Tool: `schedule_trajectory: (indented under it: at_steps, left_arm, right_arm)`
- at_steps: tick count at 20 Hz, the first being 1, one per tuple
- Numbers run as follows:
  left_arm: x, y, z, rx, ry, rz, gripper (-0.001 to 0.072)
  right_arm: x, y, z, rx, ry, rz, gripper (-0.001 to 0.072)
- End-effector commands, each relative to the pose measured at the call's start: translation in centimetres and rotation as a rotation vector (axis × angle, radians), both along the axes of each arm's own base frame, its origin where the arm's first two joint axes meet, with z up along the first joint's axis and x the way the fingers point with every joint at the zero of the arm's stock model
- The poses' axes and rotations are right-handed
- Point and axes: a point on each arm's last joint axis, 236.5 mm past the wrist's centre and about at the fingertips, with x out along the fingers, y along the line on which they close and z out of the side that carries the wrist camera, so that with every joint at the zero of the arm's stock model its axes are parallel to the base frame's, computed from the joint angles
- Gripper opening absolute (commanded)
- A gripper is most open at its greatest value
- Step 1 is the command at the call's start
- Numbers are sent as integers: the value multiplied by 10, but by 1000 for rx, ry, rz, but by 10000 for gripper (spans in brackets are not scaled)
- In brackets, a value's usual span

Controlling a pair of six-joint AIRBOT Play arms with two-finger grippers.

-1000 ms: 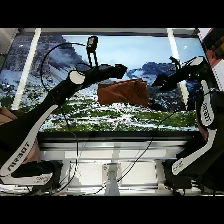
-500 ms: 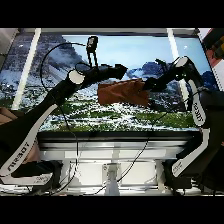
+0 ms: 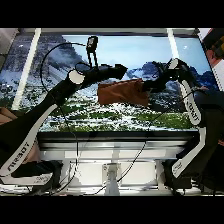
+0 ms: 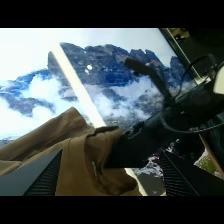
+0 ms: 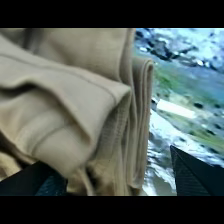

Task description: Fold the clothes and pants, and hang the long-sleeved shirts on hangers.

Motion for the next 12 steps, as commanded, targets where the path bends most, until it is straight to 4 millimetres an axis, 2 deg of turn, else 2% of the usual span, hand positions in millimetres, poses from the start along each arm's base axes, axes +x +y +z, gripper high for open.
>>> schedule_trajectory:
  at_steps: [1,5,11,12]
  left_arm:
    - [0,0,0,0,0,1,706]
    - [0,0,0,0,0,1,705]
    - [0,0,0,0,0,1,706]
    - [0,0,0,0,0,1,706]
  right_arm:
    - [-14,26,-13,118,101,-12,699]
    - [-23,59,-10,265,158,1,686]
    - [-14,115,-13,274,61,67,669]
    - [-13,127,-14,269,41,80,586]
